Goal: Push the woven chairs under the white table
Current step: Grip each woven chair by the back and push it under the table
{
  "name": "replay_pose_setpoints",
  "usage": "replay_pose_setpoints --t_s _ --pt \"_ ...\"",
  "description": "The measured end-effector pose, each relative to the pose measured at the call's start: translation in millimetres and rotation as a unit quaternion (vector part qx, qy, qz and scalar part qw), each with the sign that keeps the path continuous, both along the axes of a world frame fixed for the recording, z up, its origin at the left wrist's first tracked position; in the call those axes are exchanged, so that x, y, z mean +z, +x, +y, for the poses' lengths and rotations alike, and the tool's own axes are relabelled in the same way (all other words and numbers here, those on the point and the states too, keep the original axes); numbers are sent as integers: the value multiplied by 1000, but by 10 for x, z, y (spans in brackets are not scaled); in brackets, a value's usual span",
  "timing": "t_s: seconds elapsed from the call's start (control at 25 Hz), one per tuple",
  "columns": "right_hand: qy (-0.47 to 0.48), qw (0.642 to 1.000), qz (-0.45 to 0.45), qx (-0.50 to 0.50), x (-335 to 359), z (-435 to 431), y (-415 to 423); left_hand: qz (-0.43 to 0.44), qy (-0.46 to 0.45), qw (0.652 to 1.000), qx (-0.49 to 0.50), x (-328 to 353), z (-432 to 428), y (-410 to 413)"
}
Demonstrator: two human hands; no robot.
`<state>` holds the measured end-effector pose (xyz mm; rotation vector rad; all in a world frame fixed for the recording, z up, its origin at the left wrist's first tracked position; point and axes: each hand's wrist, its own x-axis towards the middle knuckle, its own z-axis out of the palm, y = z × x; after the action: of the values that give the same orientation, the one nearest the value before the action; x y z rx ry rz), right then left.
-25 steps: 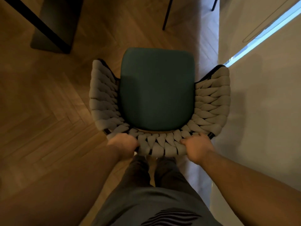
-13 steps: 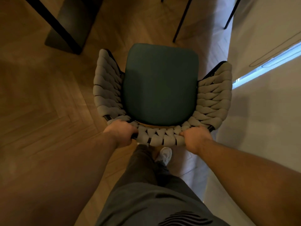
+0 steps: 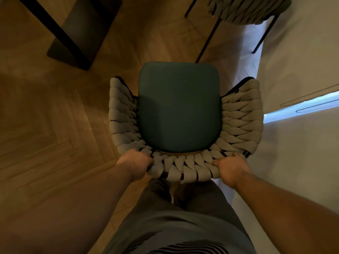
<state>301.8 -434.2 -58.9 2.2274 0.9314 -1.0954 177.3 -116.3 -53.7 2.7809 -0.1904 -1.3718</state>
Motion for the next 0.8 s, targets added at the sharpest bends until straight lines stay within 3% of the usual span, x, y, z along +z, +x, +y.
replay_pose_setpoints --t_s 0.36,0.8 --pt "30 995 17 89 119 359 1116 39 41 992 110 149 46 666" --pt "7 976 -1 220 188 799 2458 26 3 974 224 91 38 1322"
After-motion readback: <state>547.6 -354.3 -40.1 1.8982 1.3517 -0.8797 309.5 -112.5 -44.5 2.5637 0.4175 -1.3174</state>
